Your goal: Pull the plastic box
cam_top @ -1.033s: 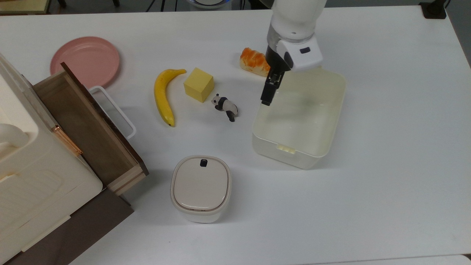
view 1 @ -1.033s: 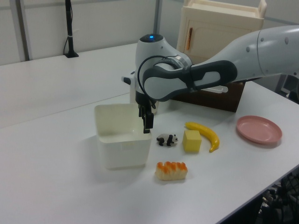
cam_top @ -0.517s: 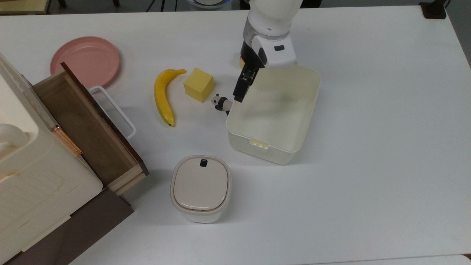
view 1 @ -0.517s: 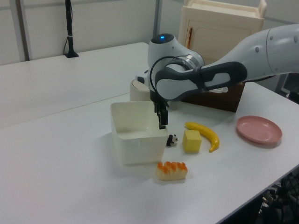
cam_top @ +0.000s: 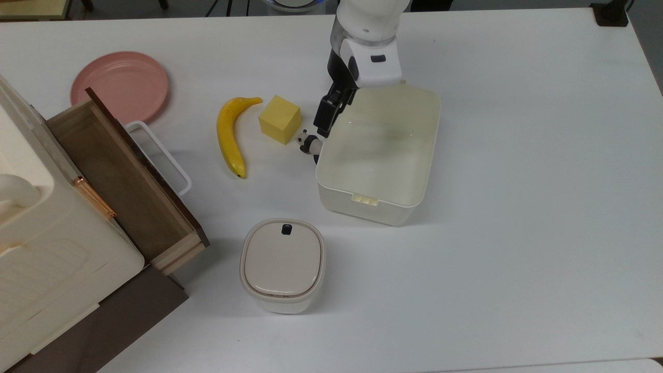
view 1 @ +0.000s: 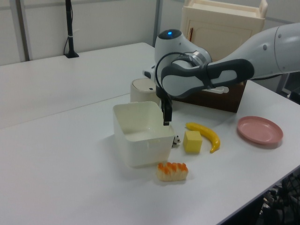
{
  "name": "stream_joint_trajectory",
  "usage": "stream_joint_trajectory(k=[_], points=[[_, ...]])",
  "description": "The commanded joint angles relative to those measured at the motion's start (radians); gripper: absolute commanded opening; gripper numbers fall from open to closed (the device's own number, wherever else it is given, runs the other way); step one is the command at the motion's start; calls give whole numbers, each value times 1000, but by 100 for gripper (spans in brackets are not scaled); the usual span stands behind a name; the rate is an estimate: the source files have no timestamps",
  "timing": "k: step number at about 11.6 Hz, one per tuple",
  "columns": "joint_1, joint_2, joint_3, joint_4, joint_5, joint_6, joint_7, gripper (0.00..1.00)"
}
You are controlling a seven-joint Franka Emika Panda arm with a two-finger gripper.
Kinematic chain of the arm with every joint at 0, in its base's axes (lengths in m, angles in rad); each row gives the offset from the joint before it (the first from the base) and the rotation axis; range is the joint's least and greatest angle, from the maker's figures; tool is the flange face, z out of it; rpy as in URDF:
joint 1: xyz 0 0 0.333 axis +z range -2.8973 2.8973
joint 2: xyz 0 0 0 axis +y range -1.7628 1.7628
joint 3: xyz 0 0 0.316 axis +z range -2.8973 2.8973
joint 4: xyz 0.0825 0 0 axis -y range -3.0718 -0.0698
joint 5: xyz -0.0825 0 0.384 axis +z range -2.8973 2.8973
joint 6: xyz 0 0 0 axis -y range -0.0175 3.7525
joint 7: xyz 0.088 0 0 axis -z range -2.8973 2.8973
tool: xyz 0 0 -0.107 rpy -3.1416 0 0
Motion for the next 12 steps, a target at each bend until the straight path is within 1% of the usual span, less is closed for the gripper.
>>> stream_joint_trajectory(k=[1, 2, 3, 4, 5, 7, 8, 9, 10, 11, 12], points=[[13, -39, 6, 64, 31, -109, 369, 100], [6, -45, 9, 101, 35, -190, 451, 100], [-5, -61, 9, 133, 55, -279, 488, 100], [-31, -85, 9, 157, 75, -357, 515, 100], [-60, -116, 9, 168, 83, -399, 568, 100], [-111, -163, 9, 178, 85, -442, 717, 100], [-123, -168, 9, 178, 89, -441, 777, 100], [-137, -168, 6, 178, 110, -433, 823, 100], [-157, -167, 0, 178, 167, -416, 835, 100], [-174, -171, -11, 178, 199, -412, 837, 100], [-181, -176, -22, 176, 212, -415, 839, 100]])
